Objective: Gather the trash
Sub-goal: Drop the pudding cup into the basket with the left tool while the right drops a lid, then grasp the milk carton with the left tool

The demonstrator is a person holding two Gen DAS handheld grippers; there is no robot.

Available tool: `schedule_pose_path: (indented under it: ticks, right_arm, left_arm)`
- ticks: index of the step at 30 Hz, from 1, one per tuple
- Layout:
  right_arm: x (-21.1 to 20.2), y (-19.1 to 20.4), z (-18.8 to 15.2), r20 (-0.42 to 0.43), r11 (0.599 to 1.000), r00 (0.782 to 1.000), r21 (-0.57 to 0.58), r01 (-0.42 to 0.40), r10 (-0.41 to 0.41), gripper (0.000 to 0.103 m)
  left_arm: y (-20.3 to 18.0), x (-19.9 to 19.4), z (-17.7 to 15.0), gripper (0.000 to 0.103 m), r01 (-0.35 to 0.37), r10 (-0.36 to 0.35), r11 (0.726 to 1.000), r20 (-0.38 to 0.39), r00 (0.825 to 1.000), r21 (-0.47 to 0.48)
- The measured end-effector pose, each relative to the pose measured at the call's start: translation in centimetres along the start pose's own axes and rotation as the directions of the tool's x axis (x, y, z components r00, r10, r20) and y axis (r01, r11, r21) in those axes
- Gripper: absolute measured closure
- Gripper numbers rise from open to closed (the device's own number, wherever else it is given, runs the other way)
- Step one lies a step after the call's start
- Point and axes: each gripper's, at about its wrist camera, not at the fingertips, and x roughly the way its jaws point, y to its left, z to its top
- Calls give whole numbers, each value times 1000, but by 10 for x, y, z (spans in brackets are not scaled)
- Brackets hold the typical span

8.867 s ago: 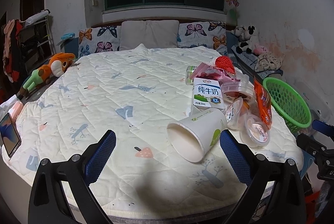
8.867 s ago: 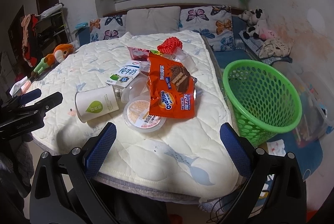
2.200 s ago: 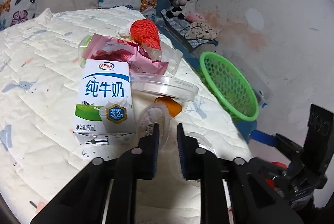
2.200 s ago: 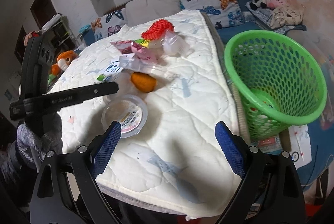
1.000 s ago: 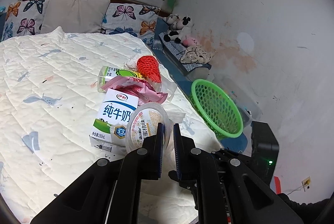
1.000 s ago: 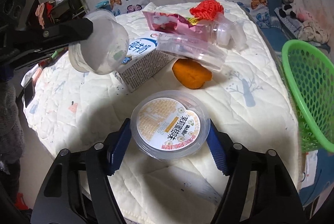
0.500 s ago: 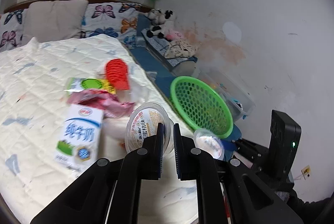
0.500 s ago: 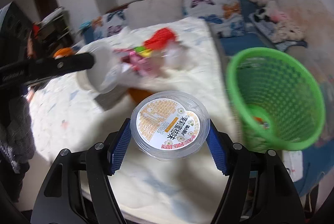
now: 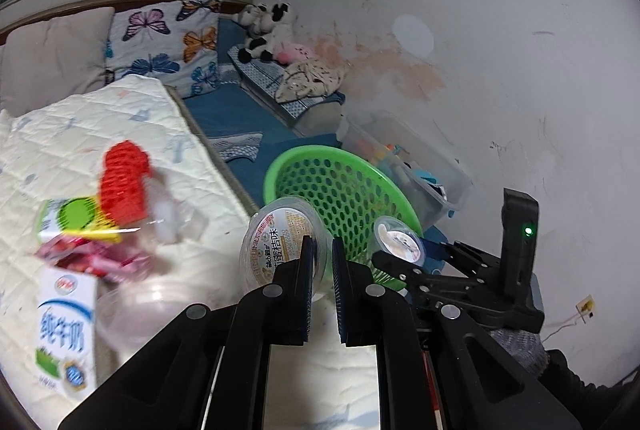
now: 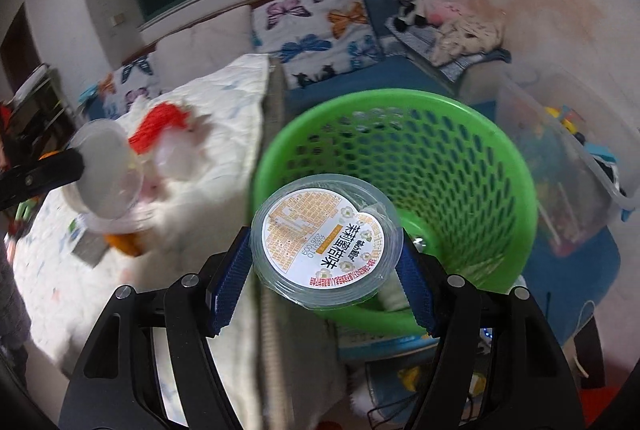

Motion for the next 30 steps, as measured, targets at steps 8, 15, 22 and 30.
schedule_pose_path:
  ticks: [8, 15, 22, 30]
  right_arm:
    - [21, -34, 4, -34, 997, 999, 76, 17, -15, 28]
    - [12, -42, 0, -20, 996, 999, 89, 29, -27, 24]
    - [-9, -47, -11, 9, 994, 999, 102, 42, -43, 21]
    - [-24, -53, -22, 18, 991, 999, 127, 40, -43, 21]
  left_arm:
    - [-15, 48, 20, 93, 18, -17, 1000, -56, 998, 20]
    - [-24, 87, 28, 93, 31, -27, 999, -110, 994, 31]
    - [-27, 118, 27, 93, 27, -24, 999, -161, 987, 20]
    - [-31, 136, 22, 84, 28, -26, 1000, -197, 980, 4]
